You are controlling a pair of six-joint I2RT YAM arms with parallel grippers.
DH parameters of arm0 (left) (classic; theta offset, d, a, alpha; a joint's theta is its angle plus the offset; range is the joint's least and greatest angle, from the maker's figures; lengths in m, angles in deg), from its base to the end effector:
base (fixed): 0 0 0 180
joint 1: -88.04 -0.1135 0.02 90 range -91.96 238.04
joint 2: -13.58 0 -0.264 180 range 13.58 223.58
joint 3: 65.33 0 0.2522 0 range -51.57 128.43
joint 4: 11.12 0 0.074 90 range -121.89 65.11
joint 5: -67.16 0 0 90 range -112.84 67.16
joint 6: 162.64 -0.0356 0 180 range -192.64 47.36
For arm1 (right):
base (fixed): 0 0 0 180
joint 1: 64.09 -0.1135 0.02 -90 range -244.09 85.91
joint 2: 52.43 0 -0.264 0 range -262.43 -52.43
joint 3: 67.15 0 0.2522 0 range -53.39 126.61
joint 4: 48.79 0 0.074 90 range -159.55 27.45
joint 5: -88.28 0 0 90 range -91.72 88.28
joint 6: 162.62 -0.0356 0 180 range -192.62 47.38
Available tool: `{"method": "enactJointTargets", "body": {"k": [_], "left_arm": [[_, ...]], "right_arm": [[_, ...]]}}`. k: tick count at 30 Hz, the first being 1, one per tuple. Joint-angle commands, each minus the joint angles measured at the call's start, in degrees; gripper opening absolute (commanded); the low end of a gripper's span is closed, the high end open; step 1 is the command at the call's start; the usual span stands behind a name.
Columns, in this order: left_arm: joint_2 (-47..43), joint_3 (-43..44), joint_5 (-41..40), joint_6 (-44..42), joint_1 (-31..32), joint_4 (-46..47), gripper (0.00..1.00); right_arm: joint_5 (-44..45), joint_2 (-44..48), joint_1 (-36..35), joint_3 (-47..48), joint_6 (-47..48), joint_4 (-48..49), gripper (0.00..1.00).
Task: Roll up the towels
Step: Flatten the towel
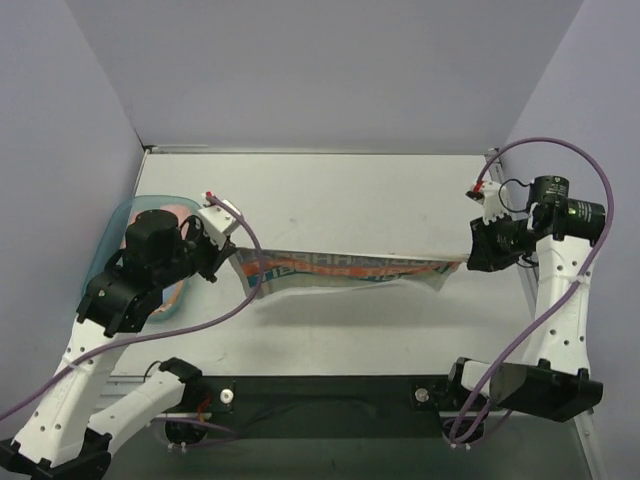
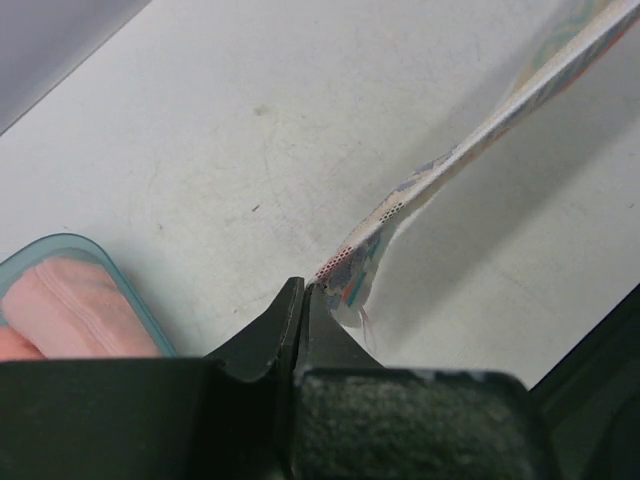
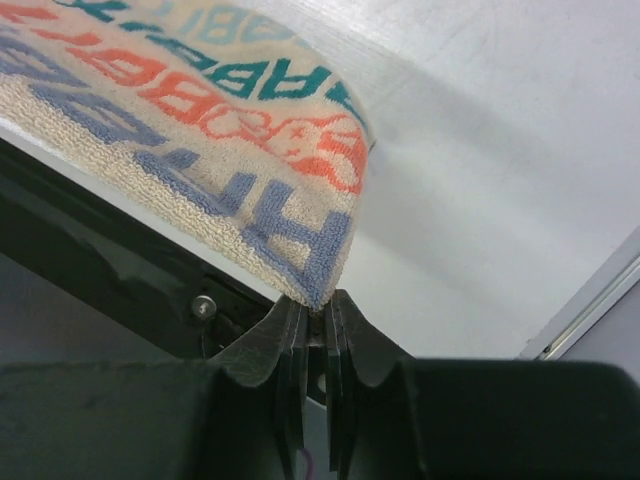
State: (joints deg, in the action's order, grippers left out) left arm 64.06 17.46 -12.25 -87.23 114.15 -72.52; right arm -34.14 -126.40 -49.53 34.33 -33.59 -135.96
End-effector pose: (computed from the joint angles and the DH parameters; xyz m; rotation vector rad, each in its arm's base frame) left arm 0.1412 -0.0765 0.3990 0.8301 1.9118 -0.3147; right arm 0.2210 -0.0377 0.3939 -0.6951 2.3107 0.3302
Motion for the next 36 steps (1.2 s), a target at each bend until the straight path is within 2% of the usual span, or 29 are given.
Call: {"method": "enactJointTargets", "body": {"k": [1, 5, 8, 11, 15, 19, 20, 21, 22, 23, 24, 25, 26, 27, 28, 31, 32, 34, 36], "left_arm": [[-5.28, -0.13, -4.52, 1.84, -1.5, -2.19, 0.0], [-6.19, 0.13, -5.23, 1.67, -1.67, -2.46, 0.0], [-2.41, -0.82, -5.76, 1.58, -1.67, -1.5, 0.0], [2.94, -2.93, -6.19, 1.67, -1.67, 2.1, 0.0], [10.85, -8.29, -7.95, 0.88, -2.11, 12.53, 0.0], [24.88, -8.83, -9.36, -1.4, -4.92, 21.43, 0.0], [27.37, -8.31, -6.92, -1.49, -6.58, 24.23, 0.0], [29.92, -7.61, -6.46, -1.84, -6.68, 25.39, 0.0], [34.64, -5.95, -6.63, -2.28, -6.77, 26.44, 0.0], [36.86, -4.8, -4.63, -2.29, -7.12, 28.11, 0.0], [38.97, -3.74, -3.74, -2.46, -7.65, 29.08, 0.0], [43.17, -1.3, -3.13, -2.9, -7.83, 29.7, 0.0], [45.39, 0.29, -1.9, -3.34, -7.91, 29.53, 0.0], [47.41, 1.79, -1.54, -3.51, -8.52, 29.27, 0.03], [50.74, 5.02, -1.36, -2.65, -8.88, 28.66, 0.24], [52.27, 6.99, 0.12, 0.96, -11.42, 26.72, 0.46], [51.57, 6.21, 0.92, 1.14, -11.95, 26.72, 0.61], [48.6, 4.89, 0.4, 1.23, -12.4, 26.63, 0.62], [46.3, 2.34, 1.27, 1.14, -12.4, 25.67, 0.58]], "right_arm": [[5.26, 6.2, 0.29, -3.34, 3.16, -4.82, 0.0], [6.67, 6.83, 0.29, -4.05, 3.07, -4.91, 0.0], [6.23, 1.4, -0.76, -2.48, 1.15, -4.12, 0.0], [6.32, -7.65, -2.61, -0.28, -1.4, -2.19, 0.0], [7.99, -21.26, -6.74, 1.92, -5.97, 3.61, 0.0], [8.96, -34.72, -8.5, 9.38, -12.03, 7.48, 0.0], [9.39, -39.88, -8.76, 13.57, -14.31, 8.27, 0.03], [9.57, -42.45, -9.2, 15.53, -15.2, 8.45, 0.12], [9.66, -44.74, -9.82, 17.98, -15.9, 8.46, 0.29], [10.27, -48.59, -10.08, 22.1, -17.48, 8.63, 0.36], [10.45, -50.2, -10.17, 24.66, -18.45, 8.63, 0.53], [10.54, -51.69, -10.0, 26.78, -19.59, 8.63, 0.59], [10.54, -53.45, -9.91, 30.28, -21.34, 8.54, 0.61], [10.63, -53.73, -9.74, 31.36, -21.88, 8.54, 0.62], [10.89, -53.73, -9.21, 31.89, -22.32, 8.63, 0.63], [9.84, -50.67, -8.51, 28.66, -21.63, 8.89, 0.6], [9.23, -47.87, -8.42, 26.64, -20.93, 9.16, 0.58], [7.73, -44.78, -8.5, 19.53, -19.25, 9.68, 0.5], [6.5, -41.44, -8.94, 14.78, -18.81, 10.21, 0.4]]}}
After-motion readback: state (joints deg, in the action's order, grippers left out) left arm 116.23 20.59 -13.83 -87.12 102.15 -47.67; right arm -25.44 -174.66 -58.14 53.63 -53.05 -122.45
